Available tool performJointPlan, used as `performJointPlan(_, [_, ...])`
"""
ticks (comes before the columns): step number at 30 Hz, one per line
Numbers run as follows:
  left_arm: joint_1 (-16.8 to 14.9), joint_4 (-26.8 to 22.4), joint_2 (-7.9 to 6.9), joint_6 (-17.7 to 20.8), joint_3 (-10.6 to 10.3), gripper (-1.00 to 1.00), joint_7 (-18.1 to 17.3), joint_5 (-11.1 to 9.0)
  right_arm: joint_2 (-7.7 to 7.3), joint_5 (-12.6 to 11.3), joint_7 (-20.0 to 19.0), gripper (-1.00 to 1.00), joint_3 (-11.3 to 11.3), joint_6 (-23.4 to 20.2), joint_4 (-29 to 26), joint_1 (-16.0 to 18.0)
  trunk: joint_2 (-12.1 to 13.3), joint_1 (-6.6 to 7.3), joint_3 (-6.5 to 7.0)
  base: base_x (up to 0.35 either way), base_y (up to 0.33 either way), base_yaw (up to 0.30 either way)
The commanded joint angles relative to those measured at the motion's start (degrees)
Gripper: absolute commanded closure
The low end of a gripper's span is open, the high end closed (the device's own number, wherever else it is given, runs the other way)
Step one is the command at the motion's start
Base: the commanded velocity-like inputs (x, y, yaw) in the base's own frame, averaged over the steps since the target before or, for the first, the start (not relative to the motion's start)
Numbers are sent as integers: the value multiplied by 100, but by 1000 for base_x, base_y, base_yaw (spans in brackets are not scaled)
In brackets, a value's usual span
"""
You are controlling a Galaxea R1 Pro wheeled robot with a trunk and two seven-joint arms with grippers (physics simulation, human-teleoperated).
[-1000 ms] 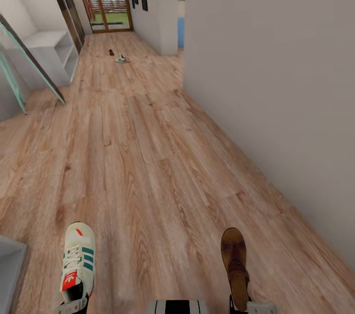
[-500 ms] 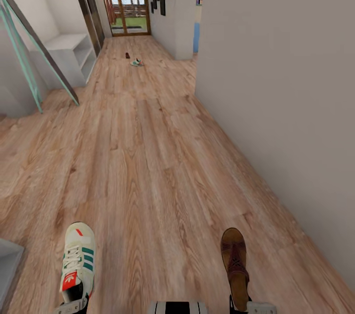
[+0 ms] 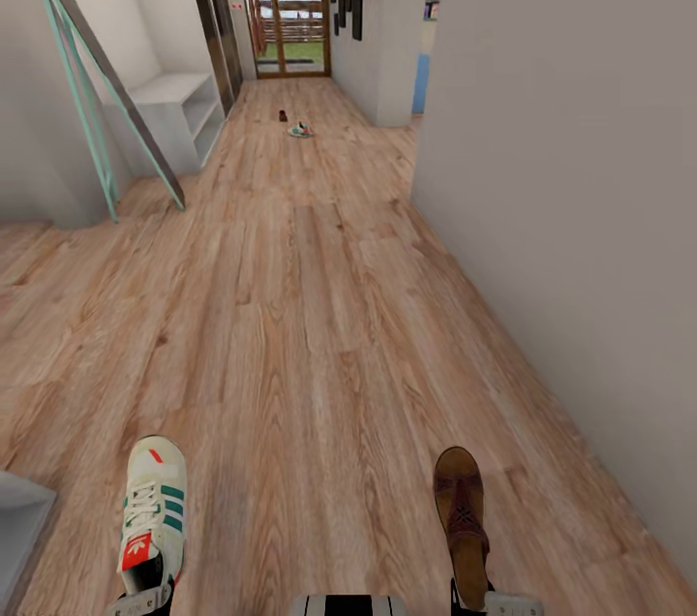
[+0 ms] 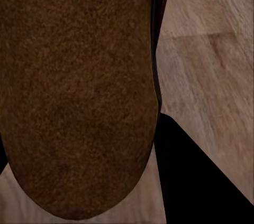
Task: Pick up the two gym shoes and the two sandals from the corridor floor and place them onto the hallstand (shoe rack) in the corridor, making sure they are on the rack and not on the floor. Arrange them so the two gym shoes are next to each other and the two sandals are next to each other.
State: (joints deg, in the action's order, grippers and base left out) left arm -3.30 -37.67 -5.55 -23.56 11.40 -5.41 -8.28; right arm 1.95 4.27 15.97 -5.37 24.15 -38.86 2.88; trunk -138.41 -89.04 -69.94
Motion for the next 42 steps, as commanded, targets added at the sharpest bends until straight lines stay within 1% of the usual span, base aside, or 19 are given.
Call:
performJointPlan(1, [-4,6,1,-8,12,100,-57,-59,-2,30,45,100,-13,2,2,2,-1,0,3,67,-2,195])
performJointPlan(17, [-4,1,1,-8,12,100,-57,-68,-2,30,46,100,-10,2,2,2,-1,0,114,6,-10,194])
performJointPlan(28, [-5,-3,1,-8,17,100,-57,-68,-2,30,46,100,-8,2,2,2,-1,0,190,14,-242,194])
performJointPlan(42, [-4,-3,1,-8,20,100,-51,-68,-2,30,46,100,-8,2,2,2,-1,0,287,114,-262,194])
